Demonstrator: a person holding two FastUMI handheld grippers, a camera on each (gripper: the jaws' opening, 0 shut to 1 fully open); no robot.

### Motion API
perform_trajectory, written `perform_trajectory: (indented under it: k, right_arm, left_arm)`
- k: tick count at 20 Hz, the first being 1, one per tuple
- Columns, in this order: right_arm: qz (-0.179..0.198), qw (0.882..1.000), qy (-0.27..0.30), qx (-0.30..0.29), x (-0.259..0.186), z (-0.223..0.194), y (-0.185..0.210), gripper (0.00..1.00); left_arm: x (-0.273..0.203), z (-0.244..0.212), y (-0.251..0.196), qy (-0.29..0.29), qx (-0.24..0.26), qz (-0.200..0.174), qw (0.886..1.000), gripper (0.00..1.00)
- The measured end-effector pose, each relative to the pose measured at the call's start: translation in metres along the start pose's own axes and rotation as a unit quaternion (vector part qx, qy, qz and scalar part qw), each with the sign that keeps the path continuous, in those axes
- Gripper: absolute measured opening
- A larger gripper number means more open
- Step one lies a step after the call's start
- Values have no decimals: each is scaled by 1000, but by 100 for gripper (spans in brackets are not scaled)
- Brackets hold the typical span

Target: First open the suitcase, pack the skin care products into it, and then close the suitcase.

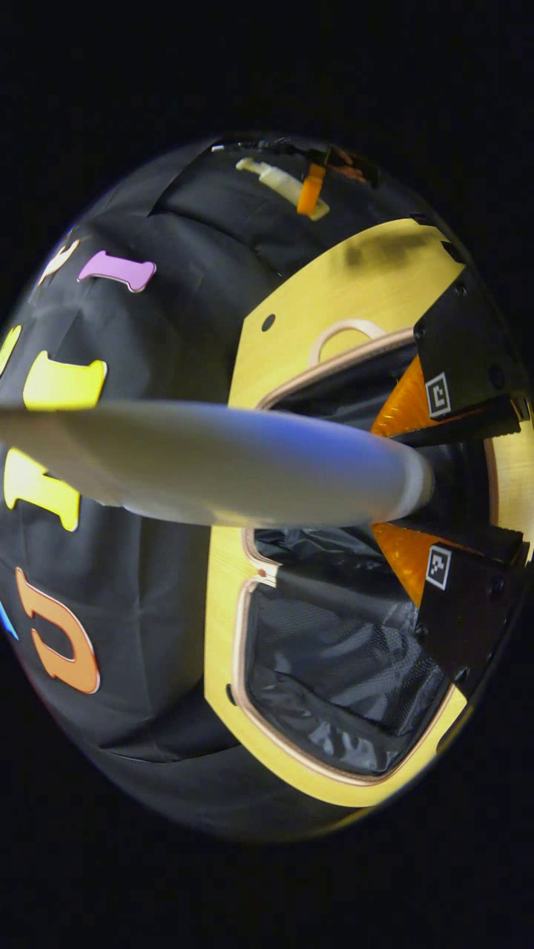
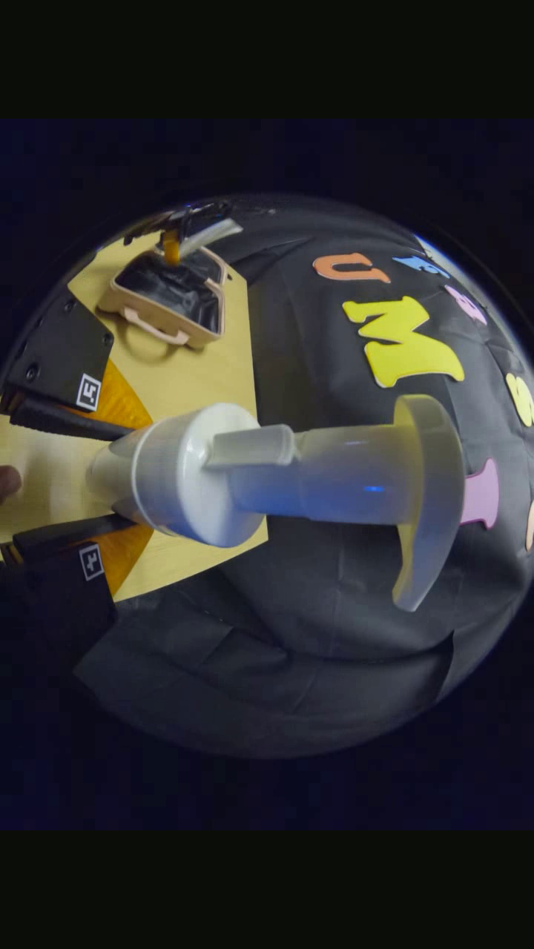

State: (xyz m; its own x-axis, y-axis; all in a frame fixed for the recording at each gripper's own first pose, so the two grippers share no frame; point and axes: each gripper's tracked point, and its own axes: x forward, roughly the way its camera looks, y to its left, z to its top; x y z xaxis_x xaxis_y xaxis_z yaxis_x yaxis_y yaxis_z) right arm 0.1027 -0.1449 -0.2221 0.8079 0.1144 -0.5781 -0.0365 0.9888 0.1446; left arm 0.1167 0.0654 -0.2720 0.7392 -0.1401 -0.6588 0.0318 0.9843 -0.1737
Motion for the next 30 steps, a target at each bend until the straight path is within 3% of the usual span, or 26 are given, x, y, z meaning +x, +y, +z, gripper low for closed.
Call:
perform_trajectory:
  k: [3,7,12,17,22,26,28,30]
  right_arm:
    - [-17,1000,-5,10,-43,7,-1,48]
    - [-25,999,-14,26,-81,14,5,48]
    - [-29,999,-26,35,-97,15,12,48]
    - [-38,998,-27,46,-104,7,6,48]
    - [-26,999,-18,25,-111,-1,22,46]
    - [-2,1000,-9,-3,-110,-9,53,48]
    - [16,1000,-5,-18,-109,-9,74,45]
    - [39,999,-5,-35,-103,-5,103,48]
  left_arm:
    - [13,-18,10,35,-41,-9,999,48]
    - [22,-28,20,83,-86,9,993,47]
    - [27,-46,31,184,-80,63,978,46]
    - [28,-51,34,203,-75,77,973,46]
    - [31,-58,38,228,-46,122,965,47]
    - [29,-57,34,233,-48,126,963,52]
    - [18,-58,25,230,-58,121,964,73]
    - [2,-50,20,202,-54,117,971,81]
